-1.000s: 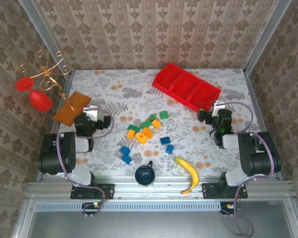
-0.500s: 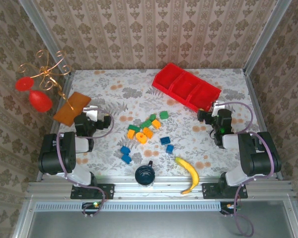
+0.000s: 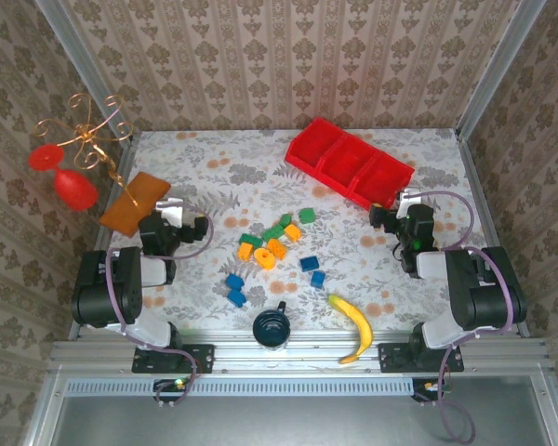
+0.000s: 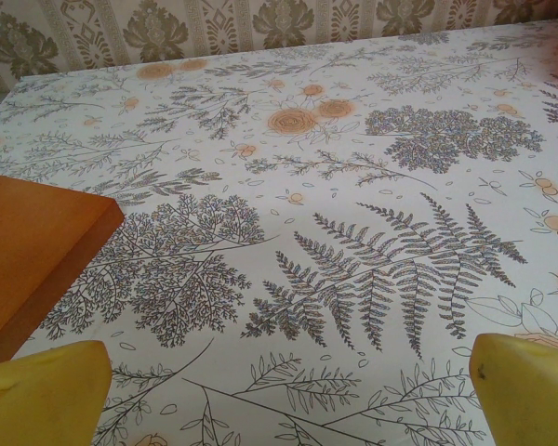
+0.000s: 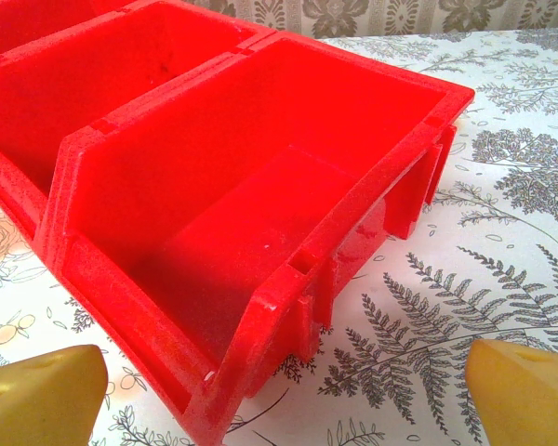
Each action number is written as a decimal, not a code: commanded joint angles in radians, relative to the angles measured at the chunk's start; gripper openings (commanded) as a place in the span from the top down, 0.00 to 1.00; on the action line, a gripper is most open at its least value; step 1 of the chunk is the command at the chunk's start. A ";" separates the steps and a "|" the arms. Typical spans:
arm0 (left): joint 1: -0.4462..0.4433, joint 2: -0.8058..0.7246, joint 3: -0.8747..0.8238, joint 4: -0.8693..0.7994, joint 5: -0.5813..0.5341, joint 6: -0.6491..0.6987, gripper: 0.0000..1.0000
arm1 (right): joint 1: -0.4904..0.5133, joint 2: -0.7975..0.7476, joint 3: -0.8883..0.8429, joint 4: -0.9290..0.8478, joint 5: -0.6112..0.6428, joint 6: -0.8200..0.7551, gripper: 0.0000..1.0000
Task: Sort the legos into containers by color
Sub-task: Move the container to the top-center of the table.
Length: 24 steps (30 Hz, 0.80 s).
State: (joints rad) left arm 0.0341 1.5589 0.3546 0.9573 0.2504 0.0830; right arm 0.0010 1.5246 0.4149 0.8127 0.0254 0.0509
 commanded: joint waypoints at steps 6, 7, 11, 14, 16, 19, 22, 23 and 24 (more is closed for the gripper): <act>0.009 0.000 0.011 0.022 0.016 0.003 0.00 | 0.005 -0.001 -0.001 0.023 0.019 -0.014 0.00; 0.009 -0.001 0.011 0.022 0.016 0.003 0.00 | 0.005 -0.001 -0.002 0.023 0.019 -0.014 0.00; 0.010 -0.002 -0.001 0.043 0.020 0.004 0.00 | 0.005 -0.001 -0.002 0.023 0.019 -0.014 0.00; 0.009 0.000 -0.015 0.070 0.027 0.005 0.00 | 0.005 -0.002 -0.002 0.025 0.020 -0.014 0.00; 0.009 -0.003 -0.026 0.090 0.029 0.004 0.00 | 0.006 -0.016 0.003 0.006 0.022 -0.014 0.00; 0.009 -0.033 -0.037 0.086 0.019 0.002 0.00 | 0.005 -0.068 0.010 -0.048 0.035 -0.010 0.00; 0.010 -0.094 -0.033 0.026 0.000 -0.009 0.00 | 0.005 -0.111 0.008 -0.081 0.057 -0.001 0.00; 0.011 -0.114 -0.030 0.001 0.001 -0.010 0.00 | 0.005 -0.124 0.011 -0.102 0.066 0.003 0.00; 0.010 -0.134 -0.025 -0.024 0.001 -0.006 0.00 | 0.005 -0.128 0.018 -0.132 0.076 0.009 0.00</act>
State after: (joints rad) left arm 0.0353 1.4906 0.3229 0.9710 0.2543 0.0830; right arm 0.0010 1.4349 0.4149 0.7498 0.0517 0.0517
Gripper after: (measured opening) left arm 0.999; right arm 0.999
